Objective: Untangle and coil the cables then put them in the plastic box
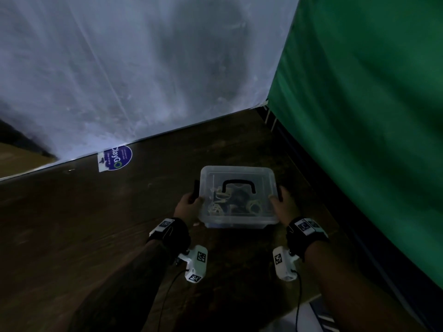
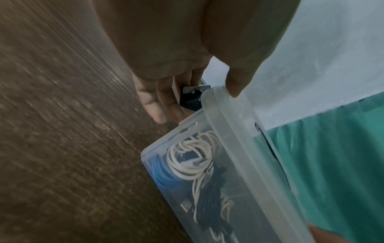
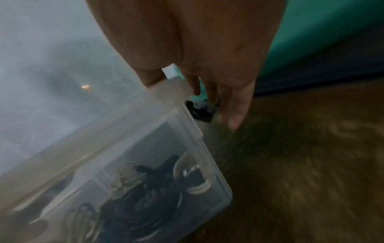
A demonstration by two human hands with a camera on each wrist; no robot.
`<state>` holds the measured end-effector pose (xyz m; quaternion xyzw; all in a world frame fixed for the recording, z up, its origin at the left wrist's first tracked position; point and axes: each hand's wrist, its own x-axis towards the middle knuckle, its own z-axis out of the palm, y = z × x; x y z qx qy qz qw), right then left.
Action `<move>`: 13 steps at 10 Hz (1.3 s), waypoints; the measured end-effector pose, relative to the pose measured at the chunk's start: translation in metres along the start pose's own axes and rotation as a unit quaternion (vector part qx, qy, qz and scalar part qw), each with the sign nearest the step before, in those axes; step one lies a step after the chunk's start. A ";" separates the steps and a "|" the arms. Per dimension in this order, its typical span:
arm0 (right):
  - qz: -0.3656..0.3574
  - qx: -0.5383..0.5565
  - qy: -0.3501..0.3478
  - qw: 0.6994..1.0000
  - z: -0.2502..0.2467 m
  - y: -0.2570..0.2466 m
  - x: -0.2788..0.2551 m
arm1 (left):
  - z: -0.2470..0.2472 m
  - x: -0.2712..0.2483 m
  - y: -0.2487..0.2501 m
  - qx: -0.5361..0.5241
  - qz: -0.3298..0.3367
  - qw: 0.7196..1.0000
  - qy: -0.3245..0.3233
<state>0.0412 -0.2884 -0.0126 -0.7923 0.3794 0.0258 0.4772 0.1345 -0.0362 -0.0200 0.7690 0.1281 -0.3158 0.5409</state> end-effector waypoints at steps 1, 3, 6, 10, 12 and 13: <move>0.033 0.030 -0.014 0.999 0.000 0.003 0.000 | -0.002 0.002 -0.001 0.022 0.022 1.000 0.002; 0.075 0.018 -0.010 0.997 -0.013 -0.006 0.009 | -0.005 0.003 0.013 0.065 0.038 0.997 -0.007; -0.001 -0.042 0.028 0.999 0.014 -0.003 -0.002 | 0.020 -0.006 0.020 0.196 0.049 0.979 -0.018; -0.033 -0.172 -0.017 0.984 0.014 -0.007 -0.006 | 0.029 -0.008 0.025 0.284 0.035 0.958 -0.027; -0.100 -0.178 -0.033 0.978 -0.013 -0.007 -0.011 | 0.000 -0.008 0.026 0.157 0.079 0.981 -0.085; -0.130 -0.165 0.032 0.977 -0.026 0.018 -0.028 | -0.017 -0.017 0.006 0.182 0.067 0.978 -0.071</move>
